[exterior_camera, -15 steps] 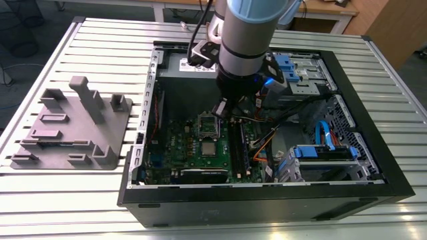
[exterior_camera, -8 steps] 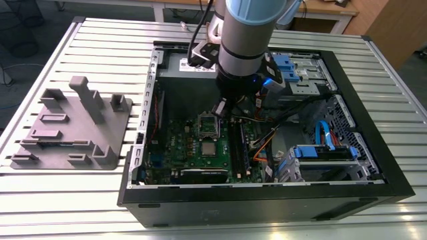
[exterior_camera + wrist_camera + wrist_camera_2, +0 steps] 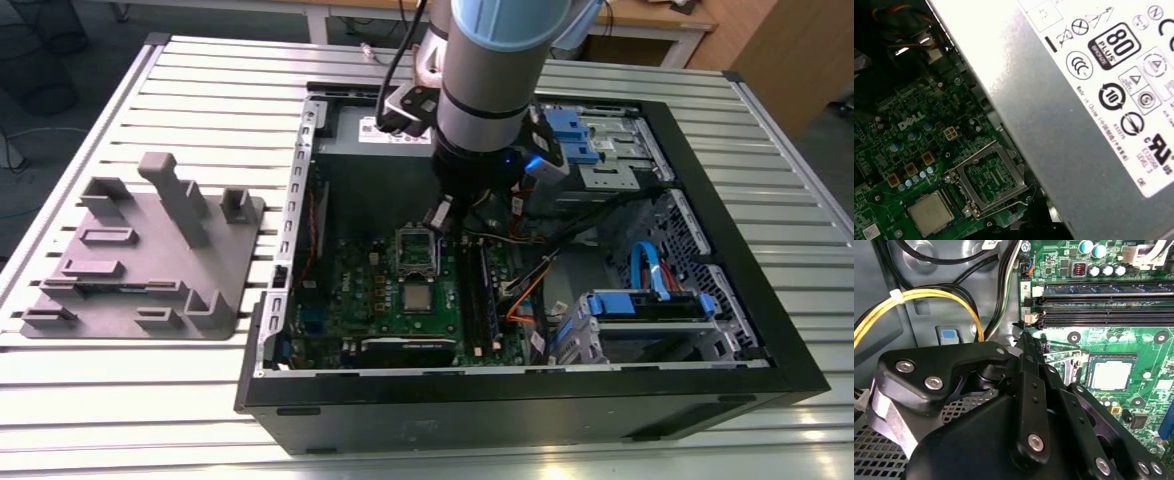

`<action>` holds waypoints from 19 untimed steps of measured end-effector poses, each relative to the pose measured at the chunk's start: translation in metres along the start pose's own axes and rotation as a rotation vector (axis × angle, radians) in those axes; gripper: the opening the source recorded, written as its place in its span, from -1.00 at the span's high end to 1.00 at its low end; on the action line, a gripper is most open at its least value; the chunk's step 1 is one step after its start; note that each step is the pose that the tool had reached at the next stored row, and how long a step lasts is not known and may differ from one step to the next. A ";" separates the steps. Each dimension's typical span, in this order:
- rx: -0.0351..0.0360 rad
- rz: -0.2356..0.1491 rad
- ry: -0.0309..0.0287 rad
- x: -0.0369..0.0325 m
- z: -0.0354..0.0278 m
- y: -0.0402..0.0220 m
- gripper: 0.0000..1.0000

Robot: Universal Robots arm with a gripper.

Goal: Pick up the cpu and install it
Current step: 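Close the cpu cover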

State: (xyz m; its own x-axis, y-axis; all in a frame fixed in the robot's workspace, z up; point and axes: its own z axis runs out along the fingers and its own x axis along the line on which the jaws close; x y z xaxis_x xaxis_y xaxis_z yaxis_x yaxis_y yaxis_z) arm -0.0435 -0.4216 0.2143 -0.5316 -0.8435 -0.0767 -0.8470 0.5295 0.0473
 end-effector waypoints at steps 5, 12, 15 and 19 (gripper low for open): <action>0.0000 0.000 -0.0002 -0.0016 0.0021 0.0001 0.79; 0.0000 0.000 -0.0003 -0.0053 0.0049 0.0014 0.79; 0.0000 0.000 -0.0002 -0.0058 0.0053 0.0017 0.79; -0.0001 0.000 -0.0003 -0.0058 0.0062 0.0017 0.79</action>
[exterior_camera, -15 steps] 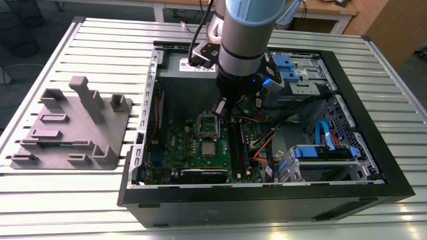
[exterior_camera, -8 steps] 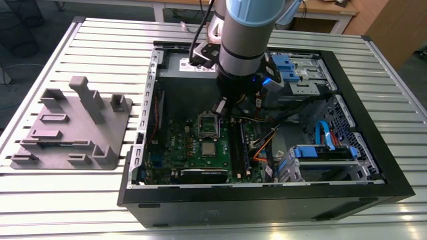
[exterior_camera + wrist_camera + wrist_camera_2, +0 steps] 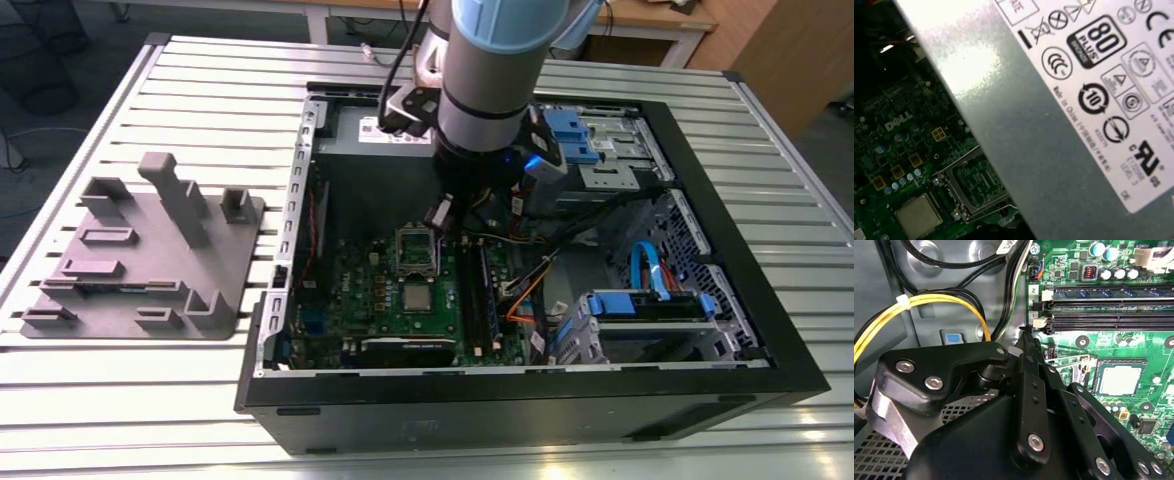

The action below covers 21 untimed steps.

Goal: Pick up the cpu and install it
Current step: 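Close the cpu cover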

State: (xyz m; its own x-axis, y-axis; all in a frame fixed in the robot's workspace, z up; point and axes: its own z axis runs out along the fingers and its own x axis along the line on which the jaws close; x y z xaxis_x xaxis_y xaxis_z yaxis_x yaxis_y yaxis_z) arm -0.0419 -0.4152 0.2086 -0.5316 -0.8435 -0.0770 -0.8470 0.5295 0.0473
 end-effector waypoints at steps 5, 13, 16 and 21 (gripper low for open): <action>0.0001 0.000 0.0002 0.0004 0.0027 0.0000 0.79; 0.0020 0.000 0.0031 0.0026 0.0032 0.0035 0.79; 0.0050 0.000 0.0080 0.0026 0.0025 0.0036 0.79; 0.0108 0.000 0.0174 0.0026 0.0007 0.0036 0.79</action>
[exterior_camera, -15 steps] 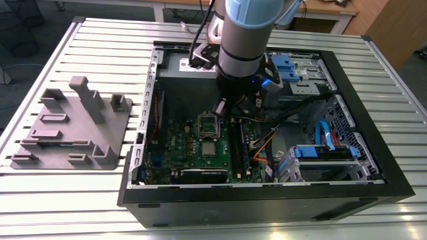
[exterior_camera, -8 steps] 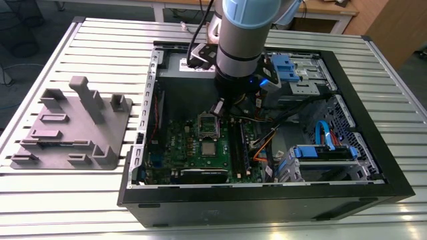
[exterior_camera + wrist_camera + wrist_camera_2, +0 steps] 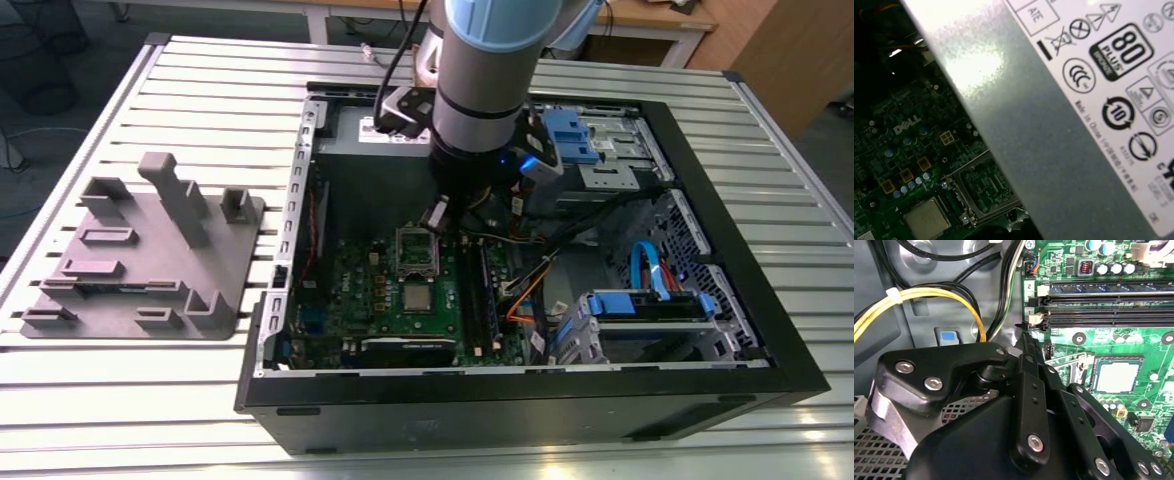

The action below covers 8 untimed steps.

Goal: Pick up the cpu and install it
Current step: 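Close the cpu cover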

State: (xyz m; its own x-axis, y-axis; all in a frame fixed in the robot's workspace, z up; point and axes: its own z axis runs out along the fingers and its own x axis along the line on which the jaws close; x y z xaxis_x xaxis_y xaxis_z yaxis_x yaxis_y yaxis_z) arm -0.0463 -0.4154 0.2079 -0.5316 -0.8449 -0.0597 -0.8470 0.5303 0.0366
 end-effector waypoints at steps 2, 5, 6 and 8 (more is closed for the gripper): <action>0.0022 0.000 0.0034 0.0000 -0.0007 0.0000 0.79; 0.0044 0.000 0.0069 -0.0001 -0.0022 0.0000 0.79; 0.0049 0.000 0.0078 -0.0001 -0.0028 0.0000 0.79; 0.0058 0.000 0.0091 -0.0001 -0.0042 0.0001 0.79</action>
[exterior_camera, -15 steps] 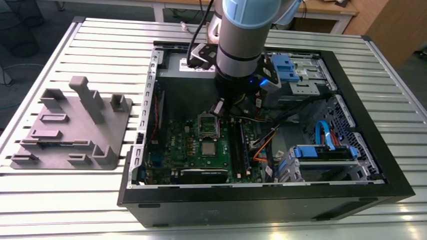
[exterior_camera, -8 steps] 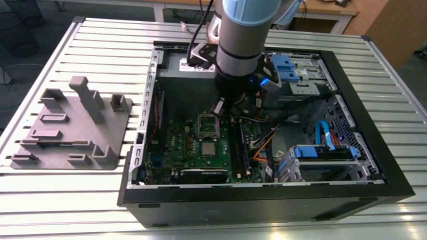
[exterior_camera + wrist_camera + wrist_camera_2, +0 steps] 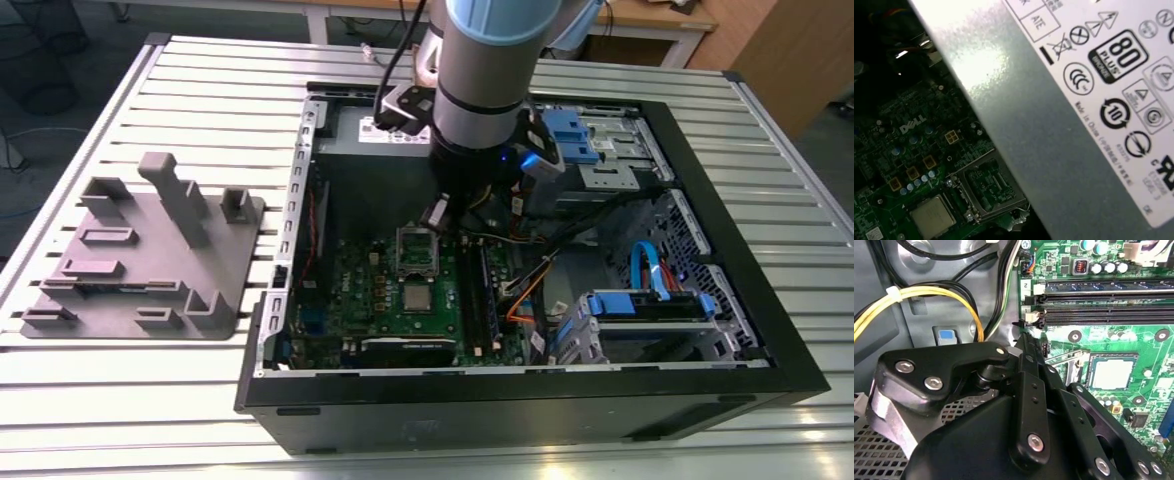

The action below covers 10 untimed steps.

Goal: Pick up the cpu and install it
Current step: 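Close the cpu cover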

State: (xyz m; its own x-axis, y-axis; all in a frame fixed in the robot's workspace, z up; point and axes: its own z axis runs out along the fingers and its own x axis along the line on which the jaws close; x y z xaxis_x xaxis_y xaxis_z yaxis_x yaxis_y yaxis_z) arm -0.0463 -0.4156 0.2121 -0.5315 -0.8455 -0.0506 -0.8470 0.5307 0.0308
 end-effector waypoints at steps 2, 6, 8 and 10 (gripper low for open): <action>0.0007 0.000 0.0012 0.0000 -0.0015 0.0001 0.79; 0.0015 0.000 0.0025 -0.0001 -0.0047 0.0001 0.79; 0.0018 0.000 0.0029 -0.0002 -0.0062 0.0001 0.79; 0.0020 0.000 0.0033 -0.0001 -0.0076 0.0001 0.79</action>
State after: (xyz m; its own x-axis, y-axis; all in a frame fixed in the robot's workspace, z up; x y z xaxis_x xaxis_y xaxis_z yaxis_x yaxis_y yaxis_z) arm -0.0463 -0.4158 0.2197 -0.5316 -0.8457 -0.0473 -0.8470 0.5309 0.0288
